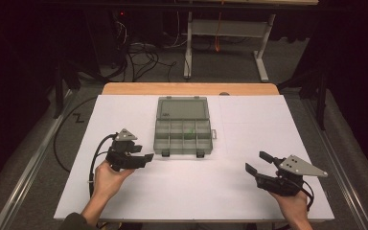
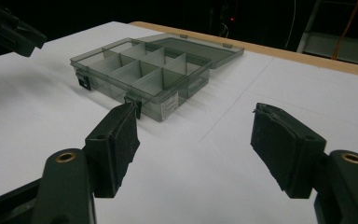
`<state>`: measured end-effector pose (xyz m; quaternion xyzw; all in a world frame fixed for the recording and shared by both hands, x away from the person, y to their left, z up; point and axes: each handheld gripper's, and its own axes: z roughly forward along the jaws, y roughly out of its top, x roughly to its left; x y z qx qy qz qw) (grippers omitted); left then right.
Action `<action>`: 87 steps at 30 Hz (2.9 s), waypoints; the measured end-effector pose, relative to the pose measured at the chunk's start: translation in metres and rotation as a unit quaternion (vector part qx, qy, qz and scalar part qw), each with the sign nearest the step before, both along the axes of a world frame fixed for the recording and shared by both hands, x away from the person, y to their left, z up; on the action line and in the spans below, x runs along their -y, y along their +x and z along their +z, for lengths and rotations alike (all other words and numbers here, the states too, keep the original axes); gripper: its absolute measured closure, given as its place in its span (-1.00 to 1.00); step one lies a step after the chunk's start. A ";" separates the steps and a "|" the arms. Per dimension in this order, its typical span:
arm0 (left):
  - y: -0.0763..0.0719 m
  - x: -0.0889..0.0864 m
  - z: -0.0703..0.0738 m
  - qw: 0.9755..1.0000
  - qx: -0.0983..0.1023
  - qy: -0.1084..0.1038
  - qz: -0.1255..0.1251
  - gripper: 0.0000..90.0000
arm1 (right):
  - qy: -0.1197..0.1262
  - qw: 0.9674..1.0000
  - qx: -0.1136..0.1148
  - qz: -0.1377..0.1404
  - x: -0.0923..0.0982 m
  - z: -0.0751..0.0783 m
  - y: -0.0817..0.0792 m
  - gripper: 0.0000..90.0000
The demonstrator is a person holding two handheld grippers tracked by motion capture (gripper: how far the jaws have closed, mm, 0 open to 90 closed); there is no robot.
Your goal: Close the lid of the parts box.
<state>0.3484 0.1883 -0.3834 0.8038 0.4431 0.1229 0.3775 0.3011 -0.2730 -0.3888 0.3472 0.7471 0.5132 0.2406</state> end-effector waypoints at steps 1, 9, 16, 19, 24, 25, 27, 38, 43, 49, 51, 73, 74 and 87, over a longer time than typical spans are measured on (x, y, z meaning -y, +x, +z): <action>0.001 0.001 0.000 1.000 -0.001 0.001 0.001 -0.07 | -0.002 1.000 0.002 0.000 -0.003 0.000 0.001 -0.26; 0.012 0.002 -0.003 1.000 -0.003 0.011 0.007 -0.10 | -0.024 1.000 0.003 0.001 -0.021 0.004 0.013 -0.22; 0.021 0.005 -0.004 1.000 -0.018 0.021 0.007 -0.13 | -0.015 1.000 -0.007 0.000 -0.037 0.004 0.025 -0.16; 0.025 0.005 -0.005 0.999 -0.026 0.016 0.010 -0.14 | -0.016 1.000 -0.017 0.001 -0.045 0.004 0.030 -0.11; 0.032 0.008 -0.004 0.999 -0.029 0.024 0.012 -0.19 | -0.012 0.999 -0.035 0.005 -0.051 0.002 0.038 -0.02; 0.033 0.008 -0.004 0.999 -0.029 0.025 0.012 -0.19 | -0.012 0.999 -0.039 0.001 -0.052 0.002 0.040 -0.01; 0.036 0.010 -0.003 0.999 -0.024 0.021 0.011 -0.19 | -0.013 0.999 -0.049 -0.005 -0.053 0.001 0.043 -0.01; 0.045 0.008 -0.008 0.999 -0.021 0.016 0.024 -0.20 | -0.012 0.996 -0.082 -0.013 -0.063 -0.002 0.059 0.03; 0.049 0.004 -0.010 0.999 -0.023 0.013 0.031 -0.22 | -0.013 0.995 -0.100 -0.015 -0.071 -0.002 0.067 0.04; 0.053 0.001 -0.013 0.999 -0.029 0.004 0.030 -0.25 | -0.024 0.993 -0.115 -0.013 -0.083 0.000 0.076 0.06; 0.054 0.001 -0.013 0.999 -0.031 0.002 0.031 -0.25 | -0.027 0.992 -0.120 -0.013 -0.087 0.001 0.078 0.07; 0.069 0.011 -0.010 0.999 -0.041 0.009 0.034 -0.26 | -0.059 0.983 -0.175 -0.018 -0.107 0.006 0.105 0.11; 0.069 0.012 -0.010 0.999 -0.040 0.011 0.035 -0.26 | -0.060 0.982 -0.178 -0.018 -0.108 0.006 0.106 0.11; 0.080 0.016 -0.007 0.998 -0.045 0.014 0.041 -0.26 | -0.072 0.972 -0.223 -0.021 -0.107 0.005 0.120 0.18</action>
